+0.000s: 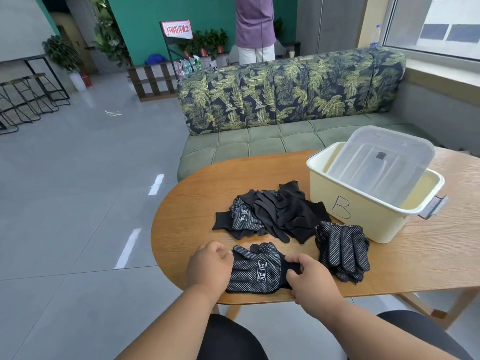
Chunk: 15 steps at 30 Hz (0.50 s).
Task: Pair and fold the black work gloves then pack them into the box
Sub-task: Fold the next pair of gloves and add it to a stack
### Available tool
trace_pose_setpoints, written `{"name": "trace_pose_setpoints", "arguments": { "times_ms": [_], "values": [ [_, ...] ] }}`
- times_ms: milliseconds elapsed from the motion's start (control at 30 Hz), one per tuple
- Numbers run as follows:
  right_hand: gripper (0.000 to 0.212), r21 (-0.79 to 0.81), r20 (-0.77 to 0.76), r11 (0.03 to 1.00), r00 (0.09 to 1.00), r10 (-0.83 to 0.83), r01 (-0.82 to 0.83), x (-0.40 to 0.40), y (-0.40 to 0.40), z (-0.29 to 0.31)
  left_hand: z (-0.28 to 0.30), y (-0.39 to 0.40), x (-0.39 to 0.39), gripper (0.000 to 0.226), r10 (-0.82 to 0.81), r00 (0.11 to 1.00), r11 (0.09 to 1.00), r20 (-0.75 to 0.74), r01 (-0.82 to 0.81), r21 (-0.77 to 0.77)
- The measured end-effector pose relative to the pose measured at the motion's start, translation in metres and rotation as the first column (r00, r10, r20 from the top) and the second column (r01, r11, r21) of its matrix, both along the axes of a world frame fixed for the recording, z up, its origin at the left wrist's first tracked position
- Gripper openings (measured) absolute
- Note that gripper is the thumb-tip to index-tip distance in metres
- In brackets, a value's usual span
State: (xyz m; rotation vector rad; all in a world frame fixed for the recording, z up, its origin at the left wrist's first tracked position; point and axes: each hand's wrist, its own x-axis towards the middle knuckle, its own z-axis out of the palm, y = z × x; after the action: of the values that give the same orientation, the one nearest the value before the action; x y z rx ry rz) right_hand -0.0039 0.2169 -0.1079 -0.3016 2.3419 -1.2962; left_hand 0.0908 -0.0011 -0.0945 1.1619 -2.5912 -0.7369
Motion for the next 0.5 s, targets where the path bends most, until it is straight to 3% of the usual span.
{"name": "trace_pose_setpoints", "arguments": {
  "times_ms": [200, 300, 500],
  "values": [
    [0.03, 0.016, -0.01, 1.0, 1.0, 0.003, -0.002, 0.001, 0.001, 0.003, -0.003, 0.003, -0.021, 0.032, -0.069, 0.995, 0.996, 0.074, 0.073, -0.044],
    [0.03, 0.014, -0.009, 1.0, 1.0, 0.003, -0.003, 0.001, 0.001, 0.003, -0.006, 0.002, -0.022, 0.012, -0.052, 0.999, 0.996, 0.013, 0.053, -0.076],
    [0.033, 0.043, -0.042, 0.999, 0.999, 0.003, -0.001, 0.002, 0.001, 0.002, -0.011, 0.002, -0.012, 0.009, -0.01, 0.997, 1.0, -0.07, 0.008, -0.023]
  ]
}}
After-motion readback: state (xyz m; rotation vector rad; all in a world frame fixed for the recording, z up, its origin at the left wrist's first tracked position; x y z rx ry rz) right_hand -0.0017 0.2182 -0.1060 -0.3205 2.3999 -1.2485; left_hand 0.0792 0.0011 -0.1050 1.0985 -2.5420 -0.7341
